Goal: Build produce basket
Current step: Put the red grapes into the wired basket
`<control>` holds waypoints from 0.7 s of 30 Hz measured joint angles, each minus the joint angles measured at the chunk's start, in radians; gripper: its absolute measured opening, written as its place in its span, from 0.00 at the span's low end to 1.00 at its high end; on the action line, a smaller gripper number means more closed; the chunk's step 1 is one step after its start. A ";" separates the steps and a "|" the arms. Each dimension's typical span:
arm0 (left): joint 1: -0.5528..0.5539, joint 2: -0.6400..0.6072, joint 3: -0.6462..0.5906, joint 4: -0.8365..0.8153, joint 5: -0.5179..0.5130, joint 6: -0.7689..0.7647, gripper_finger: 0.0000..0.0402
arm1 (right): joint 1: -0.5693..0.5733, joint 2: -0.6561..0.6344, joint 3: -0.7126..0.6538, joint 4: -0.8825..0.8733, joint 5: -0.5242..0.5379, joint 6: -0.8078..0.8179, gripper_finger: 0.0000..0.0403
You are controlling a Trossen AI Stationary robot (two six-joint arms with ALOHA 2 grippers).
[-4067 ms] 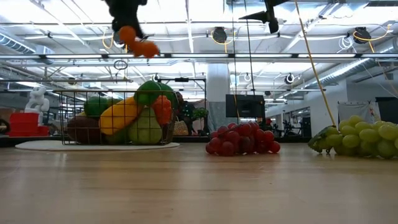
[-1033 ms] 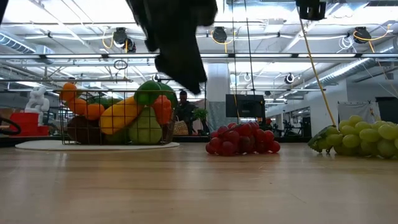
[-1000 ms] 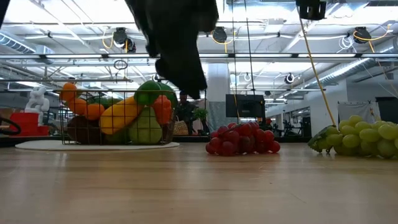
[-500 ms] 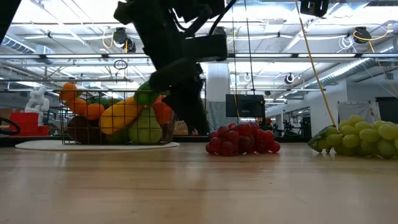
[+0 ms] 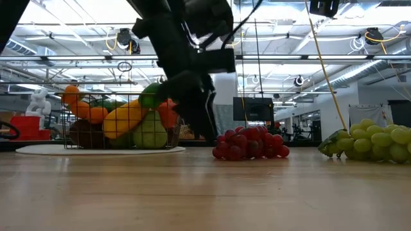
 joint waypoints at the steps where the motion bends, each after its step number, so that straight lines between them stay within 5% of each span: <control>1: 0.002 0.003 0.000 -0.005 0.011 0.008 0.45 | 0.000 0.000 0.000 0.000 0.000 -0.002 0.59; 21: 0.016 0.020 0.000 0.009 0.087 0.028 0.25 | -0.001 0.000 0.000 0.000 0.003 -0.020 0.59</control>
